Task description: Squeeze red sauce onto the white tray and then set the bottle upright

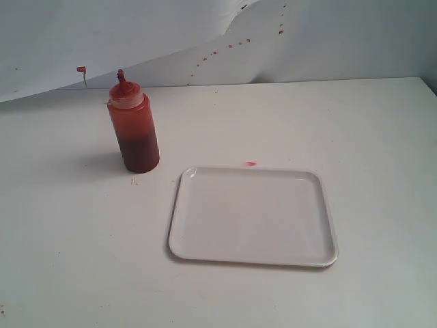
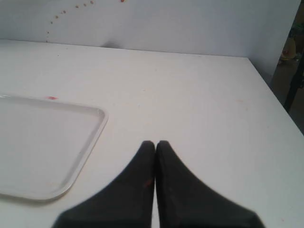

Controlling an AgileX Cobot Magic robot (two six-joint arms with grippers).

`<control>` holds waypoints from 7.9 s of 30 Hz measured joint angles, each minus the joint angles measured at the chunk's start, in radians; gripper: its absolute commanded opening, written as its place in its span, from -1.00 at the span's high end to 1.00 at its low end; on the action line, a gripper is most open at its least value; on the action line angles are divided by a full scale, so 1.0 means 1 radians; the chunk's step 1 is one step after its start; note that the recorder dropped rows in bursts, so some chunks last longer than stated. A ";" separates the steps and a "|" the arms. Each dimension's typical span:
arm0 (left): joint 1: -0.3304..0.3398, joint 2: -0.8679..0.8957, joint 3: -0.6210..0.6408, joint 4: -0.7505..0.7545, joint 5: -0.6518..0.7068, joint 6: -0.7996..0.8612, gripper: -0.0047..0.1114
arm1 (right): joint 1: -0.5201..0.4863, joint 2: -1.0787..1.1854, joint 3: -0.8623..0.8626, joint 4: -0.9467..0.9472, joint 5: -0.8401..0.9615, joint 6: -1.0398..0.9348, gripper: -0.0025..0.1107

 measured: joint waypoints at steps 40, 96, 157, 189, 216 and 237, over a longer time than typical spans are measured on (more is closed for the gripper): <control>0.000 0.000 0.000 -0.235 -0.663 -0.192 0.92 | 0.000 0.000 0.000 0.000 0.000 0.000 0.96; 0.000 2.153 -0.674 0.803 -1.467 -0.058 0.92 | 0.000 0.000 0.000 0.000 0.000 0.000 0.96; -0.006 2.470 -1.061 0.828 -1.566 -0.186 -0.88 | 0.000 0.000 0.000 0.000 0.000 0.000 0.96; -0.116 2.490 -1.136 0.662 -1.504 -0.186 -0.87 | 0.000 0.000 0.000 0.000 0.000 0.000 0.96; -0.116 2.490 -1.140 0.632 -1.457 -0.192 -0.79 | 0.000 0.000 0.000 0.000 0.000 0.000 0.96; -0.118 2.490 -1.142 0.628 -1.466 -0.195 0.91 | 0.000 0.000 0.000 0.000 0.000 0.000 0.96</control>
